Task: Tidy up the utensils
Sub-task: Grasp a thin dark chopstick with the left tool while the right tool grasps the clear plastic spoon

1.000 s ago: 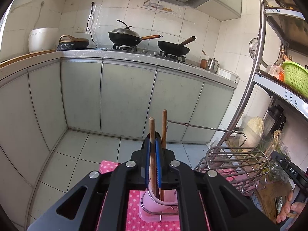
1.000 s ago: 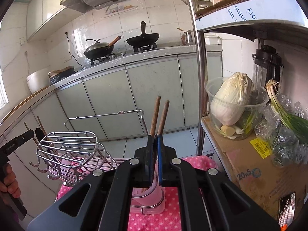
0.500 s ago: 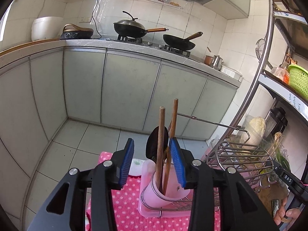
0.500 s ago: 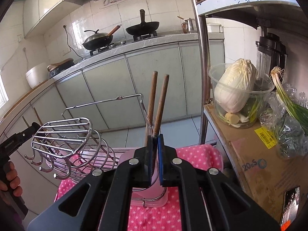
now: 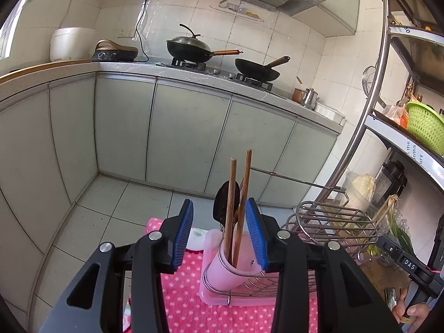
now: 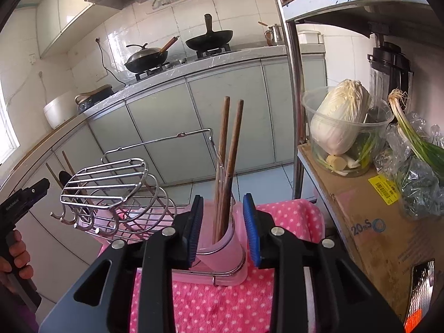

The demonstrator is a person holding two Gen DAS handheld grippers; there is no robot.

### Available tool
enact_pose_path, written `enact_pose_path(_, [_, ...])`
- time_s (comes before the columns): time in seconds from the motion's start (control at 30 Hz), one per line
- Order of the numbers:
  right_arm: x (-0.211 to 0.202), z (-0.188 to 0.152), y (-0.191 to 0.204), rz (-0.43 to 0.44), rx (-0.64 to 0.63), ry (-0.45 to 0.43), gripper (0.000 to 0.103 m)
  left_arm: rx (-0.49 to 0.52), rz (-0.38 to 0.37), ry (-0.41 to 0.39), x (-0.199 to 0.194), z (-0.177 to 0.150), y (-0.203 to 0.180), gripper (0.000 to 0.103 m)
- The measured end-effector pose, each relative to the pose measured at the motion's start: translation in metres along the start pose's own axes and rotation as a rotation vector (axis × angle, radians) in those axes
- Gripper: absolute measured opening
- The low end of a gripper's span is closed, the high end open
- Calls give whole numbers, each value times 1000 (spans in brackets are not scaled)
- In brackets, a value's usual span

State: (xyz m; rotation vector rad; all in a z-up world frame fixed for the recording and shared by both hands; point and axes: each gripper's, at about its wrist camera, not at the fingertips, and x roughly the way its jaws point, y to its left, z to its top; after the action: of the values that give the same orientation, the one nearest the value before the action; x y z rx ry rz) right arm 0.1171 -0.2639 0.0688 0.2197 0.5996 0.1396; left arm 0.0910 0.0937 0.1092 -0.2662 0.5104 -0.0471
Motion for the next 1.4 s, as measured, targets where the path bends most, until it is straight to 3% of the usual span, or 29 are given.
enact_pose_path(0.3, [-20, -39, 14, 51, 14, 18, 30, 30, -72, 14, -35, -30, -13, 38])
enact_pose_path(0.67, [-16, -97, 21, 90, 38, 139, 30, 84, -120, 171, -27, -94, -34, 38])
enact_pose_path(1.1, [37, -157, 34, 189, 111, 397, 30, 89, -106, 361, -8, -167, -28, 37])
enact_pose_path(1.4, [66, -180, 45, 184, 107, 483, 30, 56, -103, 453, 7, -189, -22, 33])
